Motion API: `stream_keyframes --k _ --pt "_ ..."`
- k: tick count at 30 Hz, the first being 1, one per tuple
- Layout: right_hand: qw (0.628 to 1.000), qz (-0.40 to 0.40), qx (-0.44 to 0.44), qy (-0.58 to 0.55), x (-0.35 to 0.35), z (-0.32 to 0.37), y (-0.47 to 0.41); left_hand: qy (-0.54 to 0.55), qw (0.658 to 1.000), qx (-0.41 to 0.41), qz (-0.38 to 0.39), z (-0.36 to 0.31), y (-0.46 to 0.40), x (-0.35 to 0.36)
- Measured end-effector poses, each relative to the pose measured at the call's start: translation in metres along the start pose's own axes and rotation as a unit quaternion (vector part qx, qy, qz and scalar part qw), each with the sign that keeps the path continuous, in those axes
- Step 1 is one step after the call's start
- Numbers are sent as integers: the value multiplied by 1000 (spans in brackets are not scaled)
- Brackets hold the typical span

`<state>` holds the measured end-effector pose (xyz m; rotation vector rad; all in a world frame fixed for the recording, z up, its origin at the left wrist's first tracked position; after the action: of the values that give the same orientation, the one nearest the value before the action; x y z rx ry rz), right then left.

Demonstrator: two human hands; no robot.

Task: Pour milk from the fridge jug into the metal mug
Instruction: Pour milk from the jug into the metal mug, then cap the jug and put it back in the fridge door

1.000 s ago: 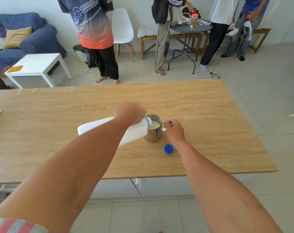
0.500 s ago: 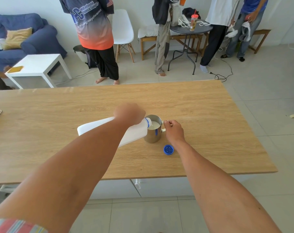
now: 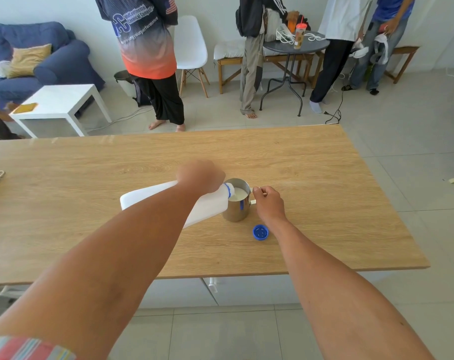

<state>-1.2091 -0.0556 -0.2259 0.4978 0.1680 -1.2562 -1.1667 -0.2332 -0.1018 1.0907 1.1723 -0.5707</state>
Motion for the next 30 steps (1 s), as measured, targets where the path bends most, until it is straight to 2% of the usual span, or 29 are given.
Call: stream_keyframes --k 11,17,24,27,30 --pt "1000 1 4 3 0 2 -1 -1 1000 -1 -1 2 -3 2" --pt "1000 7 6 7 -2 2 0 71 997 -16 11 14 1 13" --pt "999 4 35 6 -9 4 13 150 988 -33 -12 30 11 27" --pt "996 18 63 55 -11 -3 26 210 976 -47 -30 39 14 31" --pt "979 84 74 172 -9 -10 33 270 960 -52 -48 51 17 33"
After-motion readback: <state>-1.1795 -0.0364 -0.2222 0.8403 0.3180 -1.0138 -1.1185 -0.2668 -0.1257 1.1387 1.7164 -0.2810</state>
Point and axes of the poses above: each hand's wrist, its own y-axis away from the middle knuckle, its own x-axis out of the palm, z = x × y, the point moved 1 cm from there along -y, towards the middle knuckle, and after that the axes turned 8 degrees about z, right-handed, at the moved point
